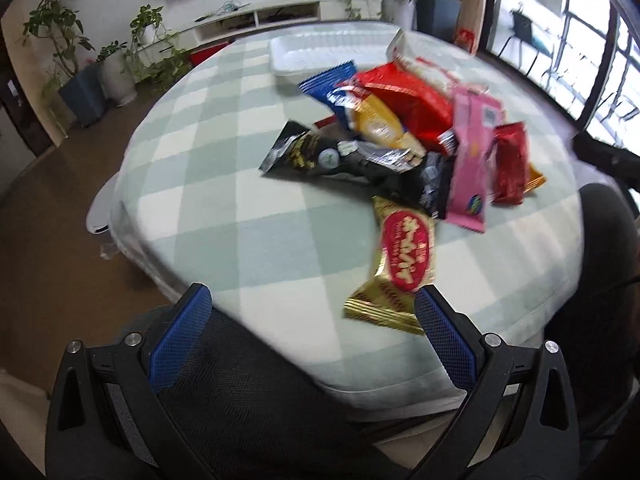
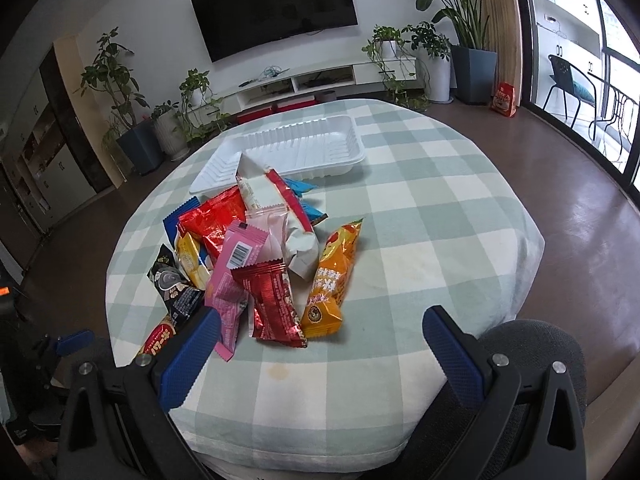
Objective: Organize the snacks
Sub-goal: 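Lower the left gripper onto the red-and-gold wafer bar and close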
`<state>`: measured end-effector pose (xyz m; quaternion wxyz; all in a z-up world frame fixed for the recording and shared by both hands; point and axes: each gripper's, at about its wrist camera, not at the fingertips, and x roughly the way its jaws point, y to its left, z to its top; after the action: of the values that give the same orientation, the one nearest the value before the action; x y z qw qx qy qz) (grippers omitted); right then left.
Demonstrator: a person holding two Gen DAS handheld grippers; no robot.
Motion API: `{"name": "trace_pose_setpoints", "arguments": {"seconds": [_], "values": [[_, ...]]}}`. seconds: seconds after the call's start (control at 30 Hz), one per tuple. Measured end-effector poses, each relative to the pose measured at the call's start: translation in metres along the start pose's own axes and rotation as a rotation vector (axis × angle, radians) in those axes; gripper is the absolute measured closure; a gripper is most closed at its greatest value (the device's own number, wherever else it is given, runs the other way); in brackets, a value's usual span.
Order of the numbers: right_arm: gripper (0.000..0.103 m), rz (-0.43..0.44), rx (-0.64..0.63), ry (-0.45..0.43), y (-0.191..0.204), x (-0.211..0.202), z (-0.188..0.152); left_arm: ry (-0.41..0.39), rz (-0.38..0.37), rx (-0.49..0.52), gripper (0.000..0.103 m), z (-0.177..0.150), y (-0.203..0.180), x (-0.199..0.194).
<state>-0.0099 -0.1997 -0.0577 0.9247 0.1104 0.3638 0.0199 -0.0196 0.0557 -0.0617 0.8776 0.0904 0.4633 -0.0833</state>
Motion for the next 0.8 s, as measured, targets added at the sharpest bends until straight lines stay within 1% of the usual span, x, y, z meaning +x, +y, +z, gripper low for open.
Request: {"name": "trace_pose_setpoints", "arguments": {"seconds": [0.03, 0.1, 0.17, 0.27, 0.3, 0.33, 0.4, 0.47, 0.5, 0.53, 0.57, 0.6, 0.63, 0.73, 0.8], "values": [[0.000, 0.009, 0.004, -0.005, -0.002, 0.000, 0.000, 0.010, 0.004, 0.010, 0.000, 0.000, -0.001, 0.002], [0.000, 0.005, 0.010, -0.011, -0.003, 0.003, 0.004, 0.000, -0.032, 0.032, 0.000, 0.005, -0.007, 0.000], [0.000, 0.008, 0.010, -0.012, -0.003, 0.004, 0.005, -0.011, -0.052, 0.079, 0.000, 0.007, -0.015, -0.003], [0.002, 0.014, 0.018, 0.005, -0.004, 0.009, 0.004, 0.009, -0.070, 0.140, 0.000, 0.007, -0.023, -0.001], [0.002, 0.022, 0.019, 0.015, -0.005, 0.010, 0.005, 0.018, -0.064, 0.155, 0.000, 0.005, -0.023, 0.001], [0.004, 0.030, 0.020, 0.025, -0.005, 0.011, 0.004, 0.025, -0.063, 0.162, 0.000, 0.007, -0.024, 0.005], [0.007, 0.039, 0.017, 0.034, -0.005, 0.013, 0.003, 0.042, -0.092, 0.156, 0.004, 0.005, -0.019, 0.009], [0.007, 0.045, 0.007, 0.035, -0.005, 0.015, 0.003, 0.062, -0.104, 0.148, 0.012, 0.001, -0.014, 0.012], [0.007, 0.042, 0.002, 0.035, -0.004, 0.015, 0.002, 0.068, -0.104, 0.151, 0.016, 0.005, -0.014, 0.017], [0.007, 0.036, 0.000, 0.037, -0.004, 0.016, 0.002, 0.077, -0.111, 0.152, 0.026, 0.004, -0.011, 0.019], [0.008, 0.032, -0.001, 0.041, -0.005, 0.017, 0.002, 0.091, -0.119, 0.152, 0.039, 0.005, -0.014, 0.020], [0.008, 0.032, 0.001, 0.046, -0.005, 0.019, 0.002, 0.104, -0.122, 0.154, 0.045, 0.014, -0.023, 0.025], [0.009, 0.032, 0.006, 0.054, -0.006, 0.021, 0.002, 0.114, -0.129, 0.153, 0.048, 0.023, -0.028, 0.035], [0.009, 0.030, 0.025, 0.069, -0.010, 0.025, 0.002, 0.112, -0.124, 0.148, 0.048, 0.028, -0.027, 0.039], [0.009, 0.028, 0.033, 0.079, -0.012, 0.027, 0.002, 0.110, -0.104, 0.155, 0.048, 0.031, -0.029, 0.040]]}}
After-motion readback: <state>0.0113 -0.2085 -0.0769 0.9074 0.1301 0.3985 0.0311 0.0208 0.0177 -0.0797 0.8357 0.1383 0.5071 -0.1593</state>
